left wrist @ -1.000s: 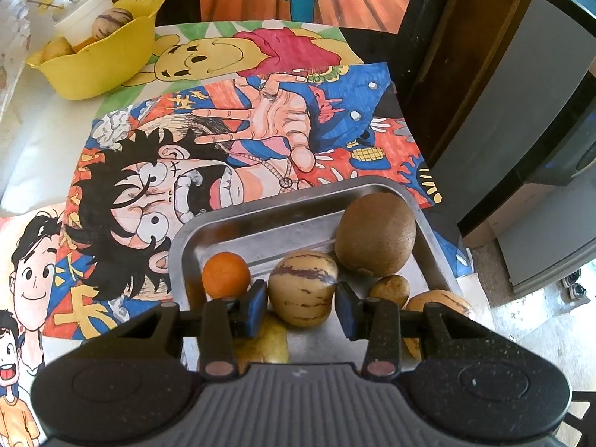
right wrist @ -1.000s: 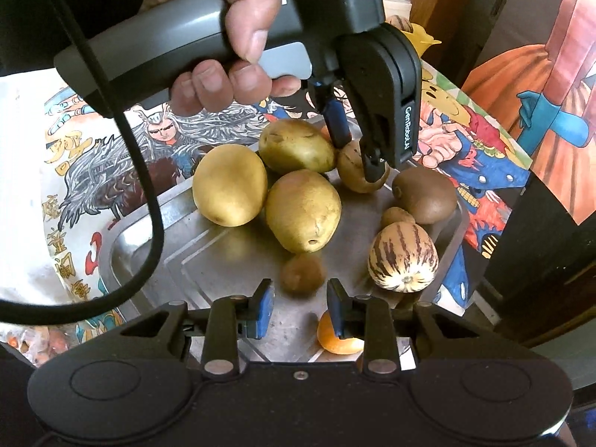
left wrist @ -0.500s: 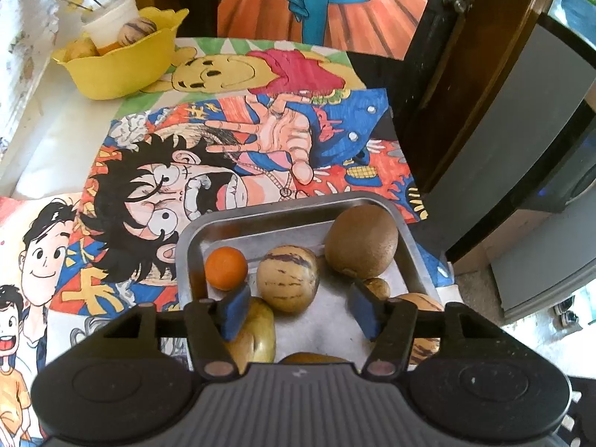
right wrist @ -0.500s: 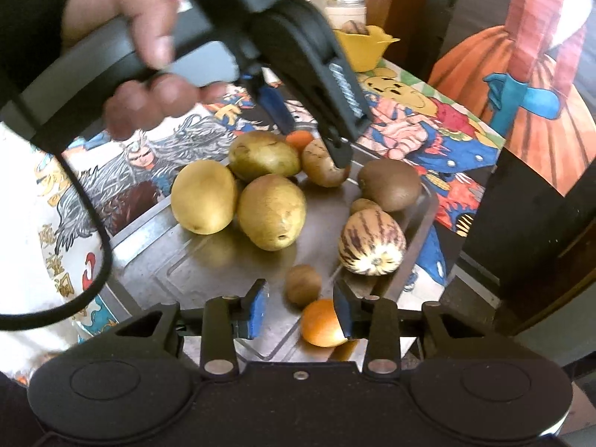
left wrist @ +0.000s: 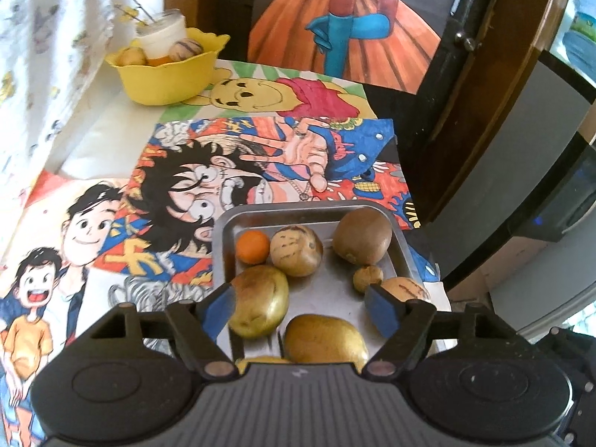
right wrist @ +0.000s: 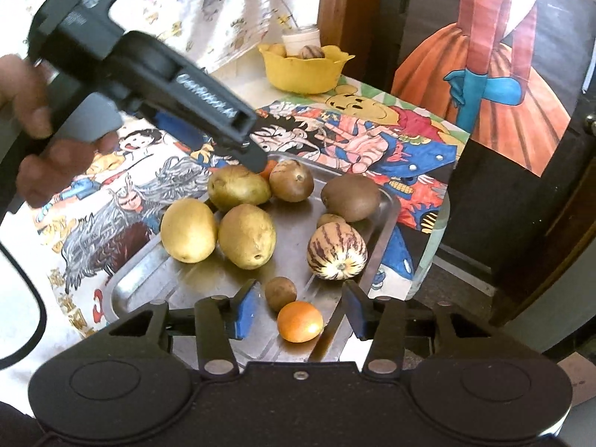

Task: Organize fruits
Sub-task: 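Withdraw both open tools up and back from the tray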

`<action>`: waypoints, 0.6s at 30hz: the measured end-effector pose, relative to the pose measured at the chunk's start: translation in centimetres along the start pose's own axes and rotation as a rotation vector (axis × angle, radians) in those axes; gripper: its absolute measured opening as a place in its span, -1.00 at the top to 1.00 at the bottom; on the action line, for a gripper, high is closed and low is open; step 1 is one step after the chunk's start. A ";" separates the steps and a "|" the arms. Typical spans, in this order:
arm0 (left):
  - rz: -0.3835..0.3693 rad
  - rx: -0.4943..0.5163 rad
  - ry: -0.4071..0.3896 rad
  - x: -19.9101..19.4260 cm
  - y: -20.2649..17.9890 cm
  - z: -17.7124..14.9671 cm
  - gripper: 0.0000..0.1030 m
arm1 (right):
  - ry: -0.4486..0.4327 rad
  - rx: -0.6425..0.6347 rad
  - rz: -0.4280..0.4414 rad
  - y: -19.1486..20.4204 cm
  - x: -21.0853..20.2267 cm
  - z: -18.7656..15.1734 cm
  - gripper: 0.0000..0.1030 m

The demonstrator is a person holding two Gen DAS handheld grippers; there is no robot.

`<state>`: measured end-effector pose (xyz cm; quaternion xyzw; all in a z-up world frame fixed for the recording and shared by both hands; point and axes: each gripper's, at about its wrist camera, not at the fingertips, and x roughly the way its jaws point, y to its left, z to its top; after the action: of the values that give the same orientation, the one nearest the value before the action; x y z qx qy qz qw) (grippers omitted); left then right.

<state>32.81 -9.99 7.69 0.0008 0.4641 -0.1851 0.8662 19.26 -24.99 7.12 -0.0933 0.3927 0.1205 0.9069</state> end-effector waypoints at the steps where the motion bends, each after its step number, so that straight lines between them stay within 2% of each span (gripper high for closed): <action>1: 0.002 -0.007 -0.003 -0.4 0.1 -0.2 -0.59 | -0.004 0.007 -0.002 0.0 -0.3 0.1 -0.04; 11: 0.048 -0.071 -0.031 -4.0 1.0 -2.2 -0.72 | -0.044 0.077 -0.027 -0.1 -2.2 1.1 -0.17; 18: 0.086 -0.106 -0.049 -5.7 1.8 -2.8 -0.87 | -0.052 0.140 -0.055 -0.4 -2.8 2.0 -0.35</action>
<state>28.26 -5.97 10.40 -0.0298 0.4515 -0.1231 0.8833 18.90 -25.23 10.56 -0.0372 0.3739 0.0703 0.9240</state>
